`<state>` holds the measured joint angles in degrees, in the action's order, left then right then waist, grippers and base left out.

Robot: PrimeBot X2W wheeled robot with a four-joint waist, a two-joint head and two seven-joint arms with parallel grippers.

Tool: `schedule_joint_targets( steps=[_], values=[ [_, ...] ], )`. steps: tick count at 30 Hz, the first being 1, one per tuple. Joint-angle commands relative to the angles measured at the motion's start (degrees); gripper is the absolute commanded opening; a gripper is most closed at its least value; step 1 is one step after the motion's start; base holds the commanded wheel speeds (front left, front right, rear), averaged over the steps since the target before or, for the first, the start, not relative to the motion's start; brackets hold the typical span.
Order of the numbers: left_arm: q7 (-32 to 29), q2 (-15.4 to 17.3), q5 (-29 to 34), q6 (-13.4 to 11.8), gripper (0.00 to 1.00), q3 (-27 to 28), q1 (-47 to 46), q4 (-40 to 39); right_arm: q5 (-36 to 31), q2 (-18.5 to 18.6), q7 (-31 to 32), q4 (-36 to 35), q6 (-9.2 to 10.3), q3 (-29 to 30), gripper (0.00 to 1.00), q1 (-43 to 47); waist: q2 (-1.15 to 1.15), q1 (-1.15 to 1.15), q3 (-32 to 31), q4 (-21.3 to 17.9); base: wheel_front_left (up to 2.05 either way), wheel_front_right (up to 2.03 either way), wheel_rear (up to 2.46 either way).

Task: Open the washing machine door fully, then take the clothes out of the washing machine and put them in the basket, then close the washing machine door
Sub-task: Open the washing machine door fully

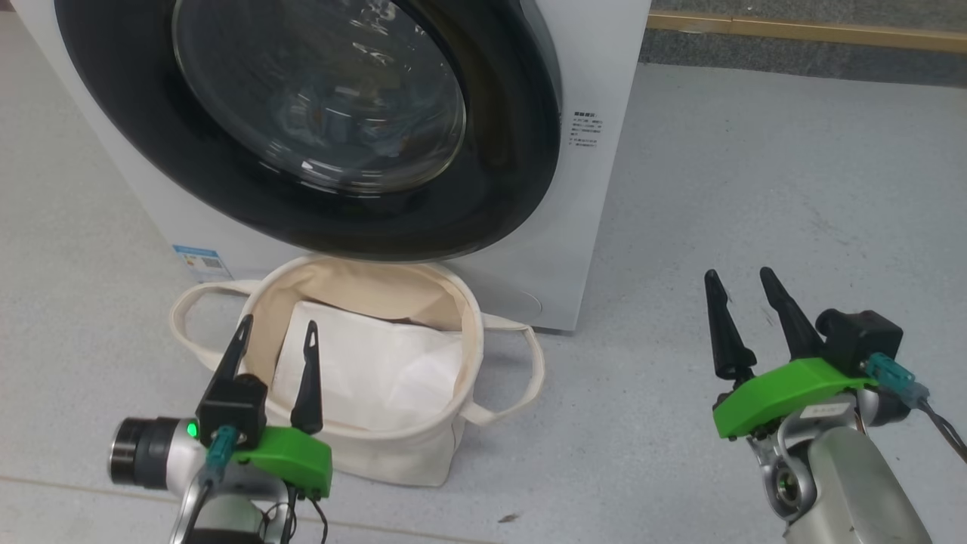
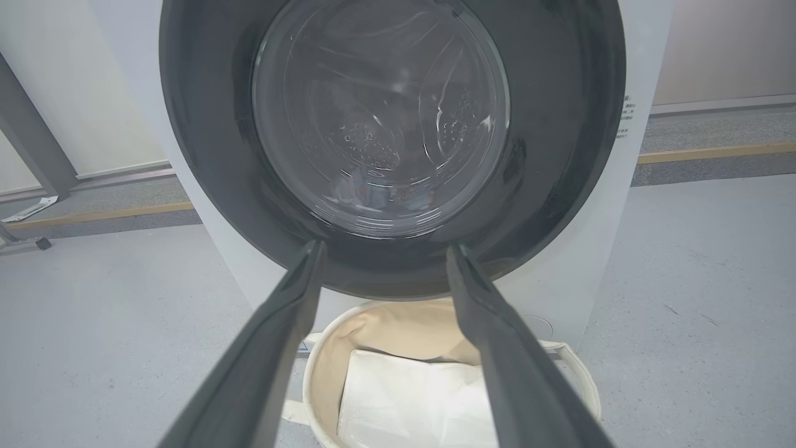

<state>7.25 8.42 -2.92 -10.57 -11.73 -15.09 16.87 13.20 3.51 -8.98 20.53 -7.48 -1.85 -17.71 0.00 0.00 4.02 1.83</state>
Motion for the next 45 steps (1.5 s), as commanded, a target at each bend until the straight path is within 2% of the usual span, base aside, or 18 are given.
schedule_joint_targets(
  steps=[1, 12, 13, 14, 16, 20, 21, 25, 34, 40, 45],
  values=[
    [0.49, 1.33, -0.17, -0.23, 1.00, 2.05, -1.32, -2.09, -0.32, -0.53, -0.60, -1.98, -0.01, -1.31, 1.00, -2.46, 0.00, 0.00, 0.02, 0.00, 0.00, 0.00, 0.00],
    [0.61, 2.13, 0.45, -0.65, 1.00, 0.91, -1.33, -1.76, -2.52, -0.44, -1.98, -1.91, -0.01, -1.24, 1.00, -2.52, 0.00, 0.00, 0.38, -0.06, 0.00, 0.00, 0.00],
    [0.60, 2.11, 0.39, -0.65, 1.00, 0.70, -1.37, -1.72, -2.37, -0.46, -2.30, -1.85, -0.01, -1.22, 0.92, -2.70, 0.00, 0.00, 0.51, -0.03, 0.00, 0.00, 0.00],
    [0.59, 2.09, 0.39, -0.64, 1.00, 0.55, -1.40, -1.70, -1.96, -0.48, -2.48, -1.74, -0.01, -1.21, 0.00, -2.82, 0.00, 0.00, 0.61, -0.01, 0.00, 0.00, 0.00],
    [0.54, 1.98, 0.33, -0.57, 1.00, 0.22, -1.45, -1.63, 2.15, -0.54, -2.35, -1.13, -0.01, -0.50, 0.00, -3.17, 0.00, 0.00, 0.80, 0.06, 0.00, 0.00, 0.00],
    [0.49, 1.35, 0.33, -0.53, 1.00, -0.67, -2.14, -1.73, 22.46, -0.60, 1.01, 1.46, -0.01, 2.71, 0.00, -5.92, 0.00, 0.00, 2.29, 0.47, 0.00, 0.00, 0.00],
    [0.49, 1.35, 0.33, -0.53, 1.00, -0.67, -2.14, -1.73, 22.46, -0.60, 1.01, 1.46, -0.01, 2.71, 0.00, -5.92, 0.00, 0.00, 2.29, 0.47, 0.00, 0.00, 0.00],
    [0.45, 1.05, 0.44, -0.72, 1.00, -1.18, -3.32, -1.99, 36.32, -0.62, 4.97, 3.76, -0.01, 4.64, 0.00, -10.91, 0.00, 0.00, 5.21, 0.65, 0.00, 0.00, 0.00],
    [1.06, -0.18, 1.29, -1.14, 1.00, -3.03, -7.34, -2.39, 55.32, -0.62, 15.71, 7.83, -0.01, 7.44, 0.00, -22.62, 0.00, 0.00, 12.80, 2.15, 0.00, 0.00, 0.00],
    [1.73, -1.61, 1.39, -1.11, 1.00, -4.60, -10.18, -1.66, 64.08, -0.62, 26.82, 12.47, -0.01, 9.28, 0.00, -29.16, 0.00, 0.00, 16.84, 4.02, 0.00, 0.00, 0.00],
    [2.45, -1.86, 1.44, -1.43, 1.00, -5.08, -11.32, -0.31, 68.43, -0.30, 31.53, 16.17, -0.01, 11.19, 0.00, -32.70, 0.00, 0.00, 17.67, 5.12, 0.00, 0.00, 0.00]
  ],
)
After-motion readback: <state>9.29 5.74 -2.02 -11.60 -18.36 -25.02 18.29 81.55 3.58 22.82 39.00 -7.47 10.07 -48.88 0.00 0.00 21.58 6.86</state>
